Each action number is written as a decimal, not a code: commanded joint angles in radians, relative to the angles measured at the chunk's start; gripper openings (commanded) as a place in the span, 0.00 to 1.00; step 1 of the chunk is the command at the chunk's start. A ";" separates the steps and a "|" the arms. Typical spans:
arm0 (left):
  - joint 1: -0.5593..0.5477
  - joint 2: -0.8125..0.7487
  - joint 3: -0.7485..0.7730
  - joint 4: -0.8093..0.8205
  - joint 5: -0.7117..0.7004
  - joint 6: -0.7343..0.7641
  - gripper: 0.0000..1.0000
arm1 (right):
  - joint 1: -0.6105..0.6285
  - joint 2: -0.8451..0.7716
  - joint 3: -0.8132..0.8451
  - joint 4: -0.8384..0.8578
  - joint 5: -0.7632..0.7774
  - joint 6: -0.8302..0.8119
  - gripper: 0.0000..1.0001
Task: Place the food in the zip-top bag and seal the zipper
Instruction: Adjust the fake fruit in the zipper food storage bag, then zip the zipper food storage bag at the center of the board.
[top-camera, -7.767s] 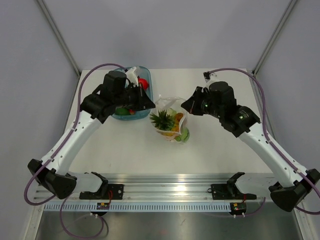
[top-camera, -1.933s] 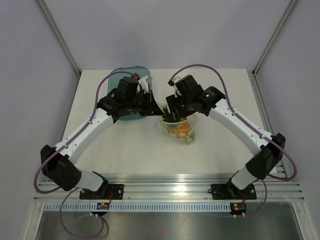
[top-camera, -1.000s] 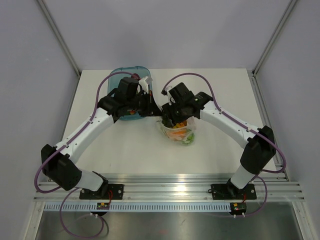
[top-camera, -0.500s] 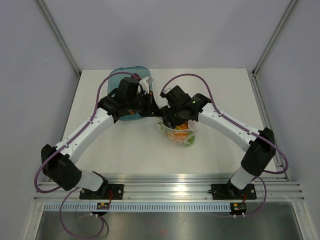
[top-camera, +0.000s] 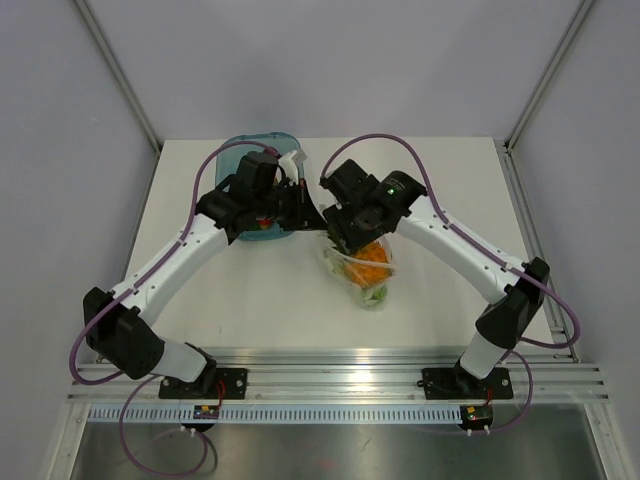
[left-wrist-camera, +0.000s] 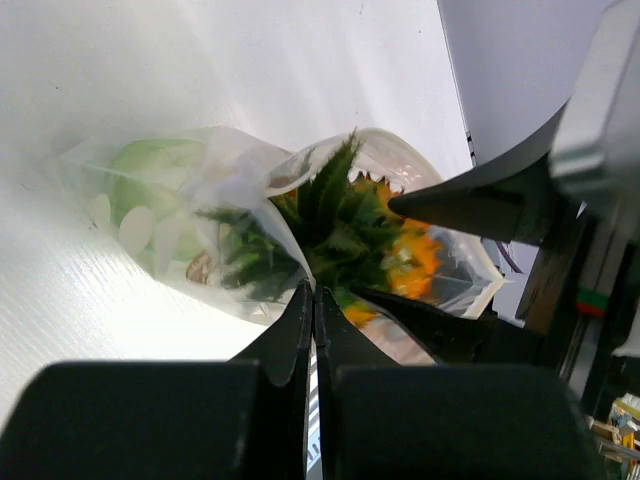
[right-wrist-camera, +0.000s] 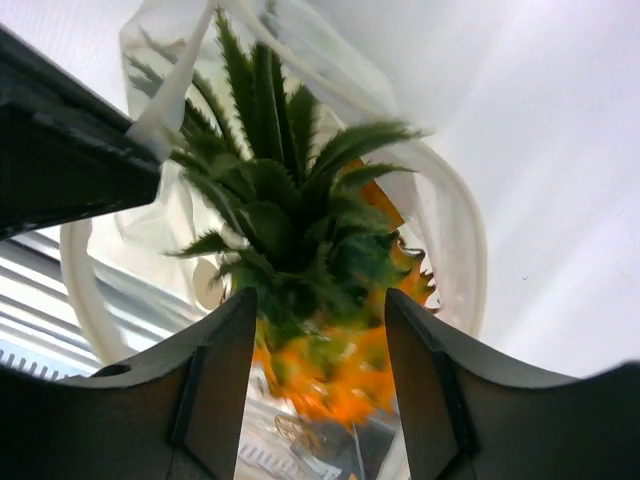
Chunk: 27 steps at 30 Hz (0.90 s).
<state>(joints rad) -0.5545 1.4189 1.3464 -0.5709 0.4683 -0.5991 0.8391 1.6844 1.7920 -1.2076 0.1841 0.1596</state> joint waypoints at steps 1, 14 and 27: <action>-0.002 0.009 0.048 0.037 0.016 0.010 0.00 | 0.032 0.043 0.047 -0.086 -0.012 0.012 0.00; -0.002 0.005 0.031 0.049 0.027 0.002 0.00 | 0.034 -0.018 -0.066 0.059 -0.008 0.072 0.00; -0.002 0.002 0.020 0.057 0.023 0.002 0.00 | 0.034 -0.468 -0.231 0.243 0.081 0.247 0.66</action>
<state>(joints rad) -0.5579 1.4292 1.3491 -0.5724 0.4683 -0.5991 0.8661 1.3216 1.6512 -1.0016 0.2108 0.3321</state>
